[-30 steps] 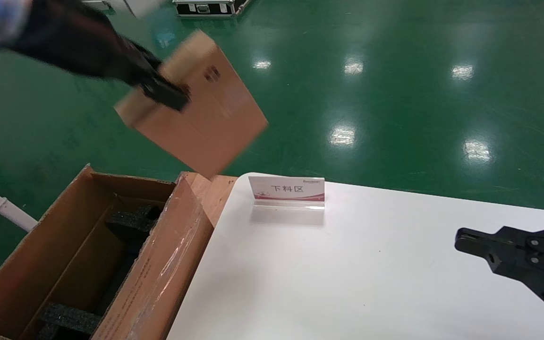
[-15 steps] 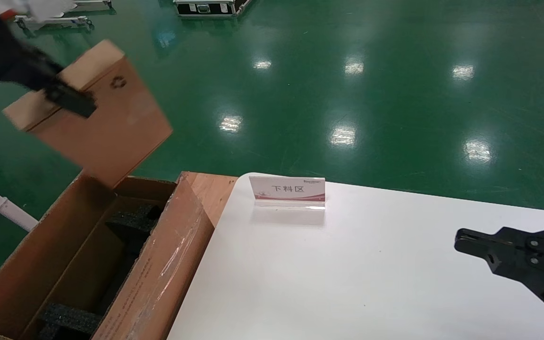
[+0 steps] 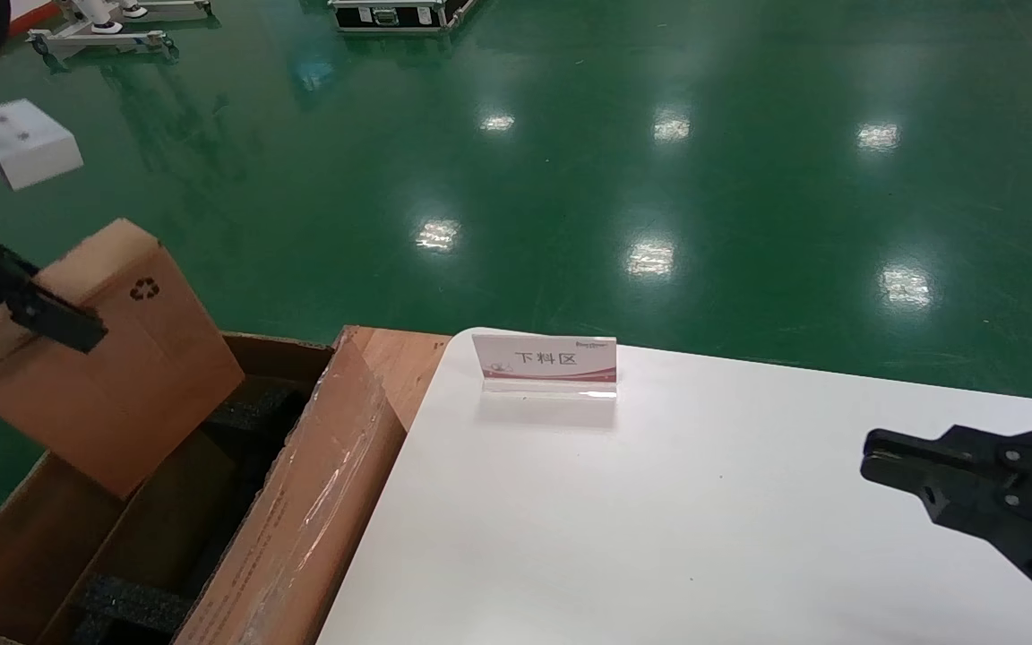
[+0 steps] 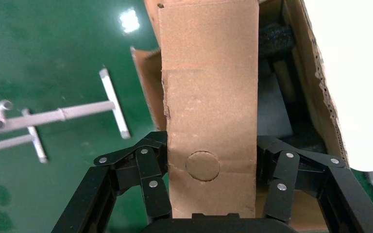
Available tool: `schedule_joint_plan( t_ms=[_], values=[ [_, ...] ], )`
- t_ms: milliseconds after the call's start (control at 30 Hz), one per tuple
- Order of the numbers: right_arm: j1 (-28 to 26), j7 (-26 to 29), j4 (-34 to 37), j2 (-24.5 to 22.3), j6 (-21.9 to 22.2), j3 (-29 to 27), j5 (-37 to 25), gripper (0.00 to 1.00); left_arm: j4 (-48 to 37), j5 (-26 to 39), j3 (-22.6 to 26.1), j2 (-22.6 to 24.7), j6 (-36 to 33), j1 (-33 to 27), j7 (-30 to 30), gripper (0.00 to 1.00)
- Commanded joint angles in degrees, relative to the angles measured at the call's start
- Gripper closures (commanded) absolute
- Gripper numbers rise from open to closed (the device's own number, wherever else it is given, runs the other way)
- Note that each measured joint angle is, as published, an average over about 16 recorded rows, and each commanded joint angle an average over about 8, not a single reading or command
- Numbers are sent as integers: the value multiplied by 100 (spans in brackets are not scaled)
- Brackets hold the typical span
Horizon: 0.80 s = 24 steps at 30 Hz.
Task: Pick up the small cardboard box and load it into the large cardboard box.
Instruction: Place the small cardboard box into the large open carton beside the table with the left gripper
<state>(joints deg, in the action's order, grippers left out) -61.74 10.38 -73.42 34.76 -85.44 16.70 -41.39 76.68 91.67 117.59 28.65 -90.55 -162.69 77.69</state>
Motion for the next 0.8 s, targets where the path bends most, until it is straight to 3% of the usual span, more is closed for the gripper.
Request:
schedule_joint_plan(
  t_ms=[33, 800],
  values=[
    [0, 0, 0, 0, 0, 1, 0, 0, 13, -45, 172, -56, 28, -46, 66, 100],
    [-2, -4, 0, -3, 4, 8, 6, 0, 110, 228, 595, -798, 549, 545, 537, 100]
  ],
)
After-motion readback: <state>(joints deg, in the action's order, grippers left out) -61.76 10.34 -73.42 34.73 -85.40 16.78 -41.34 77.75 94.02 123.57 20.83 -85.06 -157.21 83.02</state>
